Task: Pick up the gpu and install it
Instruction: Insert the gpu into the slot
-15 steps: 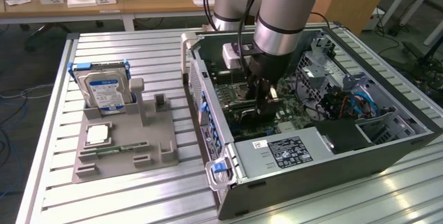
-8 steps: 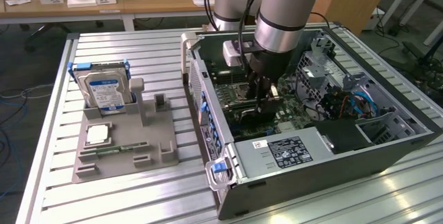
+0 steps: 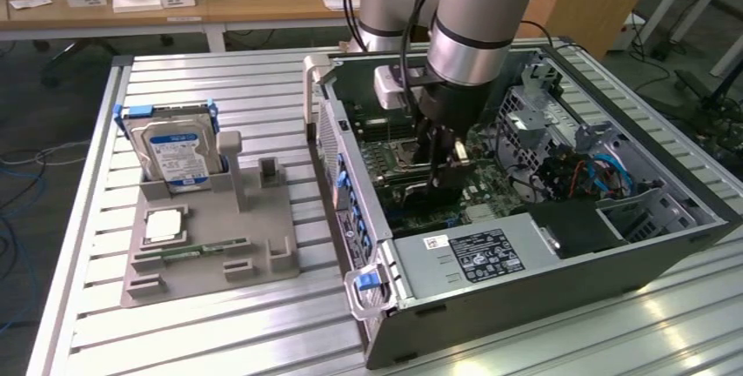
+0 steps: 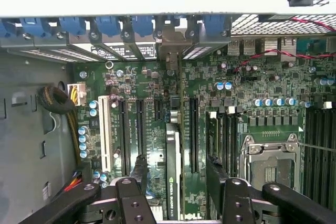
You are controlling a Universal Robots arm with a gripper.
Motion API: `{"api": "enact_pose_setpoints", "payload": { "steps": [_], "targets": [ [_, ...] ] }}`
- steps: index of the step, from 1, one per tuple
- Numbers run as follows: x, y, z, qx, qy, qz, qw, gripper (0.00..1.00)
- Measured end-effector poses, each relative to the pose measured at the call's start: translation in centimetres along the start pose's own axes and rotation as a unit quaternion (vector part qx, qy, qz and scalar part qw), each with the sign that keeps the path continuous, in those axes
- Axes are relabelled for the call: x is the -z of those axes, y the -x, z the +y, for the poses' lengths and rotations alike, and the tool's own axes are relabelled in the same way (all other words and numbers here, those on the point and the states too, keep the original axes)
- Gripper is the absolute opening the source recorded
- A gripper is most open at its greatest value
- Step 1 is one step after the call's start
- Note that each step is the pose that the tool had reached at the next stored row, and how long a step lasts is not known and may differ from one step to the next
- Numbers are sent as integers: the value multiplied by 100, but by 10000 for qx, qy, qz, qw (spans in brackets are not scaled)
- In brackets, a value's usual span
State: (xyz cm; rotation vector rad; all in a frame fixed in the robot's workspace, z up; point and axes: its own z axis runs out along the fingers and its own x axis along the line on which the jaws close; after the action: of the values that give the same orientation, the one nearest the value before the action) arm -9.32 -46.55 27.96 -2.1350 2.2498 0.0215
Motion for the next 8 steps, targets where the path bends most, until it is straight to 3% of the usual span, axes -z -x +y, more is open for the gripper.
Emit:
{"api": "enact_pose_setpoints", "payload": {
  "steps": [8],
  "targets": [
    [90,4,-2,0,0,0,10000,58]
  ]
}}
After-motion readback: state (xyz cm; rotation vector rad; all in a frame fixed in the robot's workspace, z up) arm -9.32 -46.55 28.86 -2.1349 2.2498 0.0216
